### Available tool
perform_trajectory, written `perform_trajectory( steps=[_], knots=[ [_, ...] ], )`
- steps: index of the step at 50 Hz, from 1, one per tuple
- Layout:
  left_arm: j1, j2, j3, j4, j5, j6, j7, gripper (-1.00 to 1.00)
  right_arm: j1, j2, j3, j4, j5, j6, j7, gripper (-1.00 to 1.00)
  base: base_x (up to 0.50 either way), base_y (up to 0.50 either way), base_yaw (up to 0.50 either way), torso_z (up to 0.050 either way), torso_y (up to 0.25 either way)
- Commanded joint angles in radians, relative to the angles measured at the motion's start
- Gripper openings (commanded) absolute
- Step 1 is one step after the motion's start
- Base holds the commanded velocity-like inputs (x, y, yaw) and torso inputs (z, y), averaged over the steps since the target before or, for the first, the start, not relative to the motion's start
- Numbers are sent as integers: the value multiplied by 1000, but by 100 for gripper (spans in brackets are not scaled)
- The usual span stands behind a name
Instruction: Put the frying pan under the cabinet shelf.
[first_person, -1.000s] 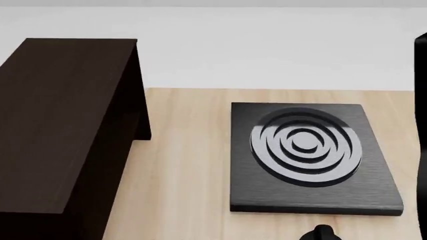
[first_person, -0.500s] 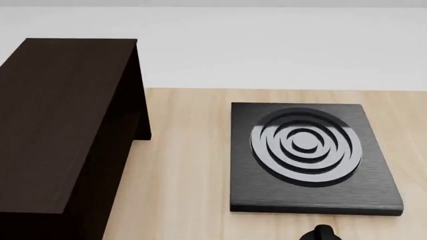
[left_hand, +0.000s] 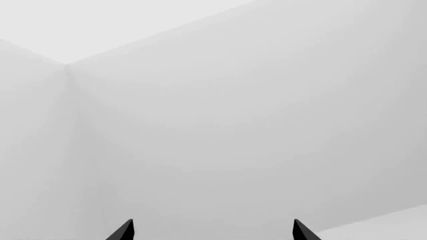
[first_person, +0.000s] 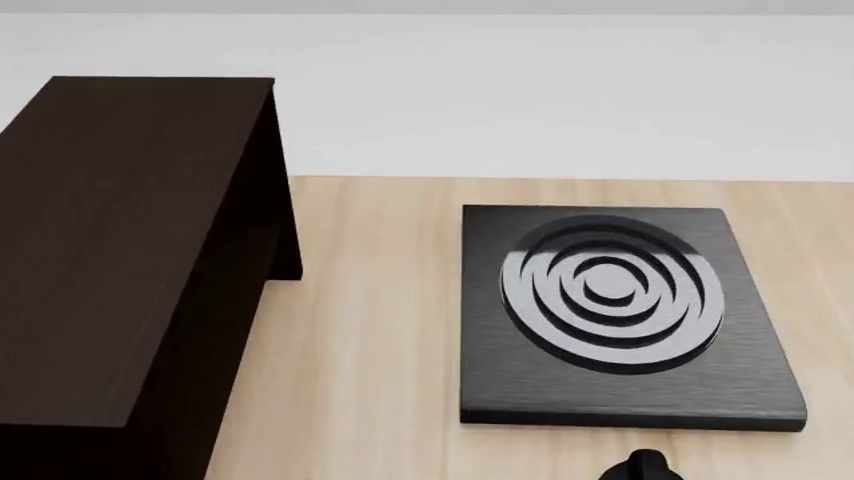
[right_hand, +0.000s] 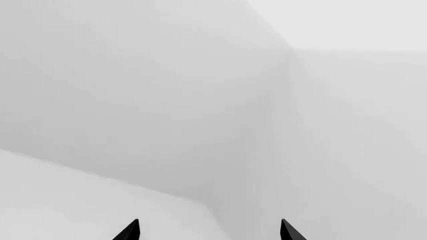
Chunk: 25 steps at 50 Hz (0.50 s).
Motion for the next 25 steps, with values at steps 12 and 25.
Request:
perform_trajectory(
  steps=[12, 25],
  knots=[
    [14, -7, 6, -5, -7, 16, -1, 100, -170, 84, 51, -317, 27, 237, -22, 100, 0, 0, 0, 0, 0],
    [13, -5, 12, -16, -9, 28, 0, 100, -365, -24, 62, -384, -855, 242, -775, 100, 0, 0, 0, 0, 0]
  ],
)
